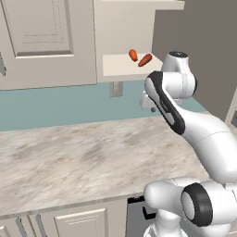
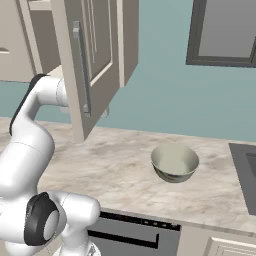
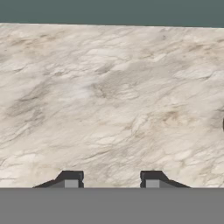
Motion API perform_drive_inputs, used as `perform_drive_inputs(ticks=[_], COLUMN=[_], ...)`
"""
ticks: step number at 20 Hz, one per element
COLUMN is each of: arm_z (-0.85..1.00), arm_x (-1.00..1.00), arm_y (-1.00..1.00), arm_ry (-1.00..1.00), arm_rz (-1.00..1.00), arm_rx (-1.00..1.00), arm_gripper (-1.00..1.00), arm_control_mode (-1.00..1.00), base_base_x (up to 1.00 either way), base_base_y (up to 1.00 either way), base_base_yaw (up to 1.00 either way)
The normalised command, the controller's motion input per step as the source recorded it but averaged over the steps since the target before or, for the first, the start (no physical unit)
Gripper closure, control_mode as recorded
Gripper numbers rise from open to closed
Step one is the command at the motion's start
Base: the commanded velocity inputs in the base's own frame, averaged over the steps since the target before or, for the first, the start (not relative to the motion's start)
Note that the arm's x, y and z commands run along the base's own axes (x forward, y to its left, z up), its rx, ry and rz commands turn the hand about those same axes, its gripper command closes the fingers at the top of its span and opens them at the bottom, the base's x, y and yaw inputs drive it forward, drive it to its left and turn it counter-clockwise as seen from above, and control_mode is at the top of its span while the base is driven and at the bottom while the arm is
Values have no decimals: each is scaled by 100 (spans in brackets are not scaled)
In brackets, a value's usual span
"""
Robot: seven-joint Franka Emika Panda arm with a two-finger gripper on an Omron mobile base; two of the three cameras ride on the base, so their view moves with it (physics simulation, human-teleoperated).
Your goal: Pick the carrots from the cabinet and place them in one bowl. Pick the pear from the sink and place it in the other bowl.
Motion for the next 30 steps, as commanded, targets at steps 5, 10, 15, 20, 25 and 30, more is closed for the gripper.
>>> perform_drive_inputs(ticks=[5,10,15,20,25,30], arm_z=[0,0,0,0,0,0], arm_x=[0,0,0,0,0,0], arm_y=[0,0,0,0,0,0], arm_ry=[0,0,0,0,0,0], arm_rz=[0,0,0,0,0,0], arm_rx=[0,0,0,0,0,0], arm_gripper=[-100,-100,-100,-100,-100,-100], arm_control_mode=[100,100,100,100,100,100], base_base_x=[0,6,22,25,23,0], base_base_y=[0,13,32,28,44,62], base_base_yaw=[0,-3,-12,-11,-7,0])
